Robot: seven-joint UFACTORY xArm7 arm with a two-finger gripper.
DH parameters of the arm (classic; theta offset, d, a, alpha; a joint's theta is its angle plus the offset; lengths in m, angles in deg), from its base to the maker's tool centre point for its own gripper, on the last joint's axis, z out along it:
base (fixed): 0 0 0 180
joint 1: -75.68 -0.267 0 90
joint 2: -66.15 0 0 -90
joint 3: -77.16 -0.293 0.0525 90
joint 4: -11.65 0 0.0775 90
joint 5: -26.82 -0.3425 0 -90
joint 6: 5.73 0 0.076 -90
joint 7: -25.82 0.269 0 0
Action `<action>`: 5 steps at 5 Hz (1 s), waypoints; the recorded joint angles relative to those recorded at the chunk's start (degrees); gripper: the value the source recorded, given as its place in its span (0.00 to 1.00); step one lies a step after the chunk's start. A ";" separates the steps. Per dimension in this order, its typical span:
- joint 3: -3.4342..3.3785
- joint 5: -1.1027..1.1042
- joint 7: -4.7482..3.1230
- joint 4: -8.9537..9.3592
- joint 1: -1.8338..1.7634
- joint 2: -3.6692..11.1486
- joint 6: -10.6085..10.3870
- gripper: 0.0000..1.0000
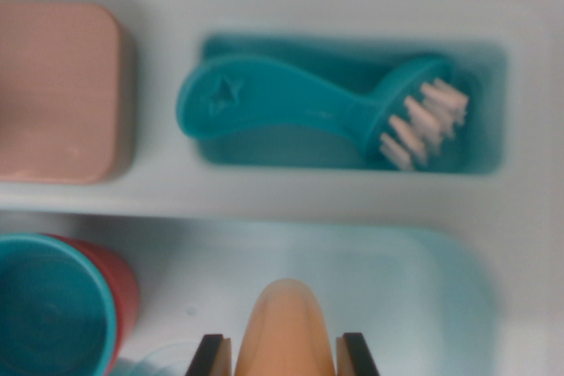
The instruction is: Pick detergent from the sink
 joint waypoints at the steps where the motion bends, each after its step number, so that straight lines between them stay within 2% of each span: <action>1: 0.03 0.15 0.14 -1.49 -0.03 -0.48 1.95 1.00; 2: 0.03 0.15 0.14 -1.49 -0.03 -0.48 1.95 1.00; 3: 0.06 0.32 0.29 -3.16 -0.06 -1.01 4.16 1.00; 4: 0.06 0.32 0.29 -3.16 -0.06 -1.01 4.16 1.00; 5: 0.10 0.50 0.46 -4.99 -0.09 -1.60 6.55 1.00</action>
